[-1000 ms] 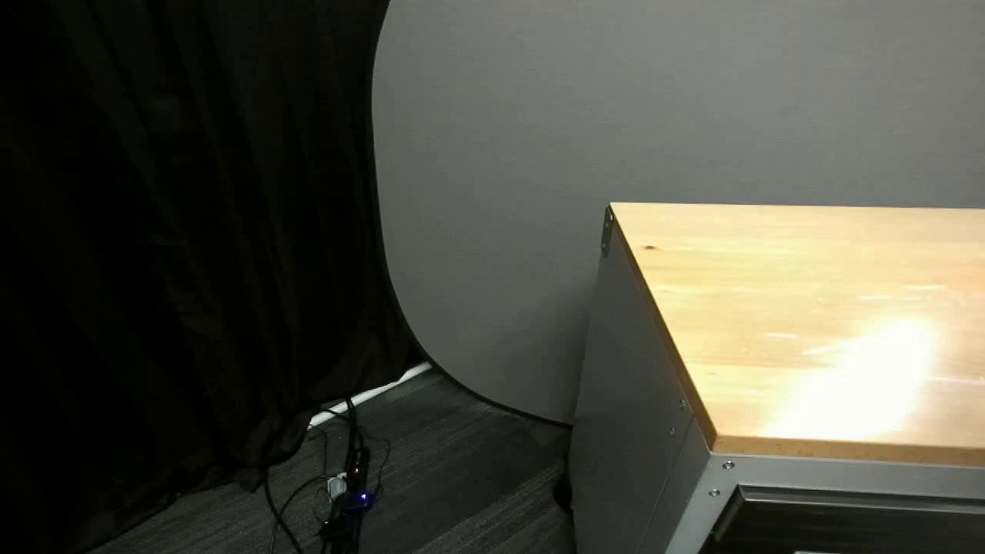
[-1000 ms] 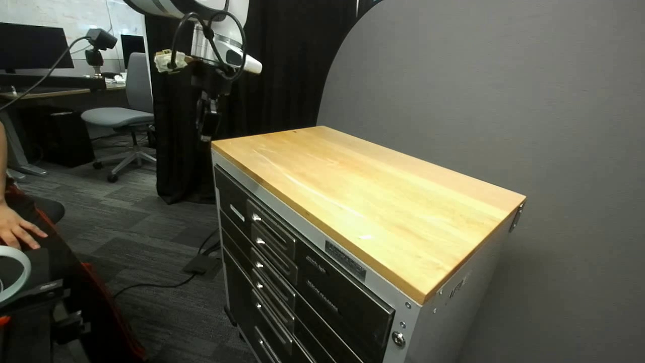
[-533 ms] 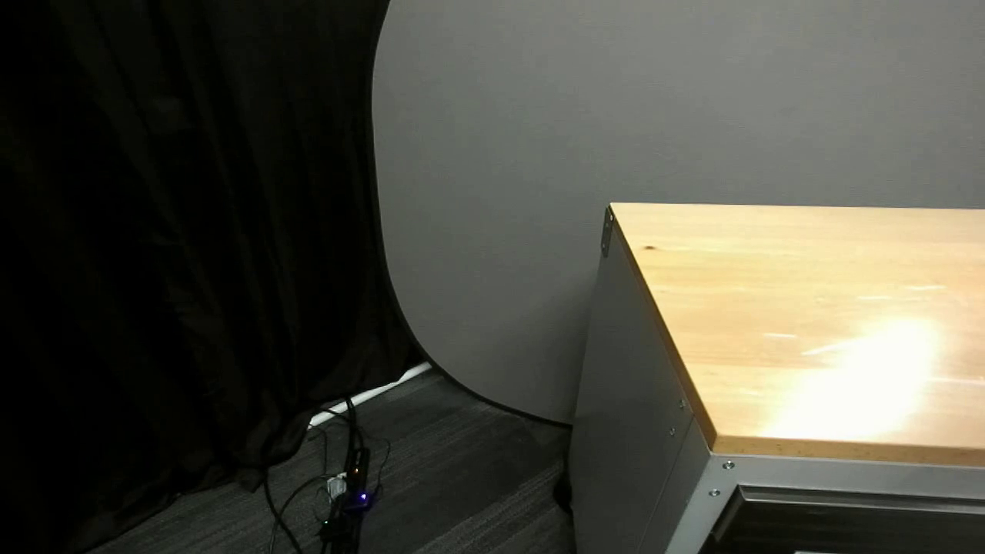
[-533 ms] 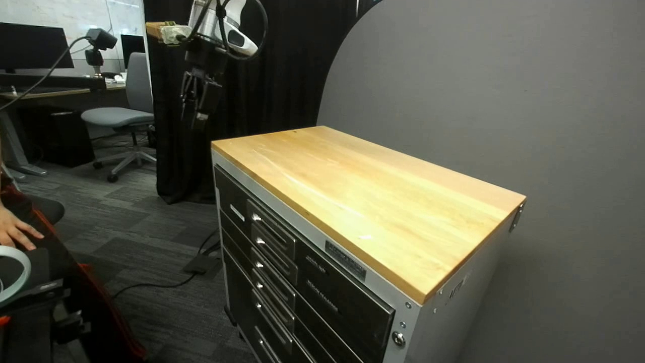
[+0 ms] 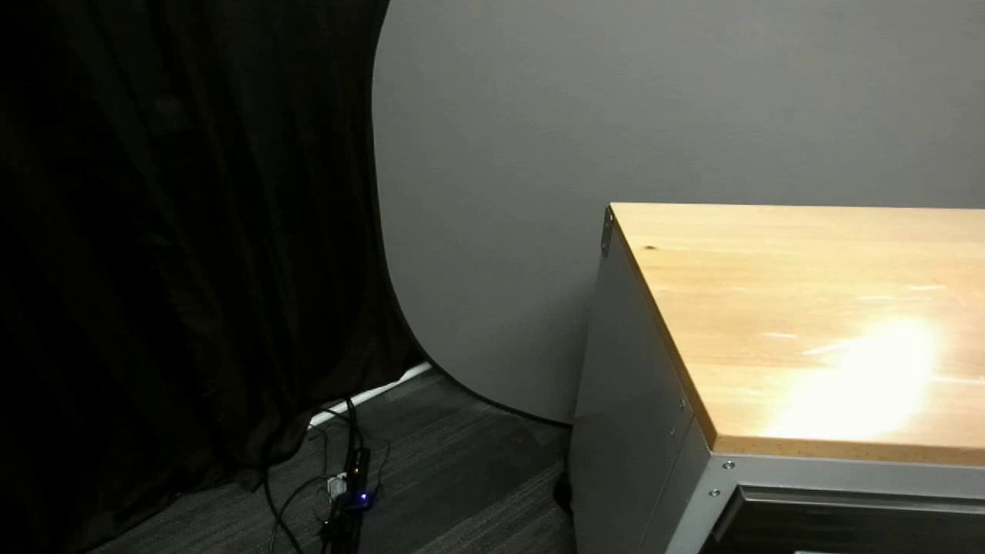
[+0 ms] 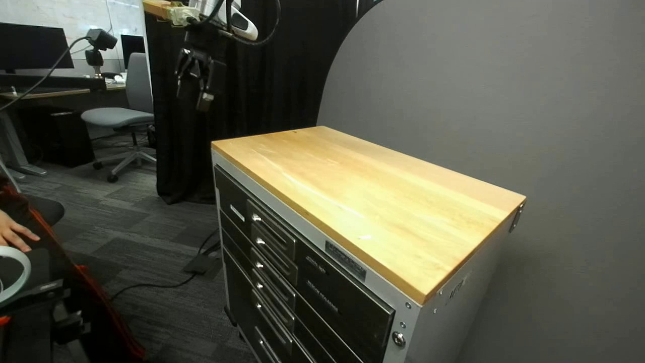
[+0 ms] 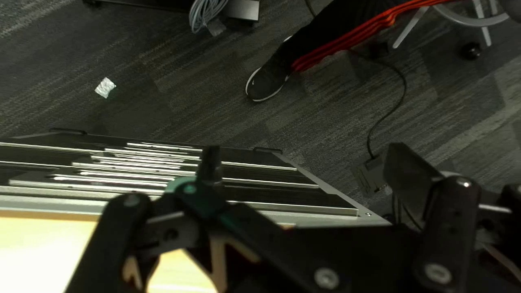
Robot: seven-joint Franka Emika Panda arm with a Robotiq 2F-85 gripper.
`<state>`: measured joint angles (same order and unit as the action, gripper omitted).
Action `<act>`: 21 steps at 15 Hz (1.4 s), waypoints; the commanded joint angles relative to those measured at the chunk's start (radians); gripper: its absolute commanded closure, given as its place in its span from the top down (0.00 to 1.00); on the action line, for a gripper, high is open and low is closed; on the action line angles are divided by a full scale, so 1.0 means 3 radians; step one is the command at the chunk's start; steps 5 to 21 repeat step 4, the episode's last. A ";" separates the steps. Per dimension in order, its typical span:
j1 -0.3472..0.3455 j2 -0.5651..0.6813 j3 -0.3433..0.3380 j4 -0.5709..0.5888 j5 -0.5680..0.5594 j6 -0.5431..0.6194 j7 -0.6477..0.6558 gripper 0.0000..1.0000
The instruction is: Put the screwdriver in the open drawer then close the drawer
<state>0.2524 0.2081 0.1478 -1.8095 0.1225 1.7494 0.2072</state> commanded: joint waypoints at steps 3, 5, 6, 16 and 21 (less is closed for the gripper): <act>-0.0064 0.0003 0.0034 0.0030 0.0020 -0.0009 -0.0009 1.00; -0.0066 0.0004 0.0033 0.0030 0.0023 -0.0009 -0.0011 1.00; -0.0066 0.0004 0.0033 0.0030 0.0023 -0.0009 -0.0011 1.00; -0.0066 0.0004 0.0033 0.0030 0.0023 -0.0009 -0.0011 1.00; -0.0066 0.0004 0.0033 0.0030 0.0023 -0.0009 -0.0011 1.00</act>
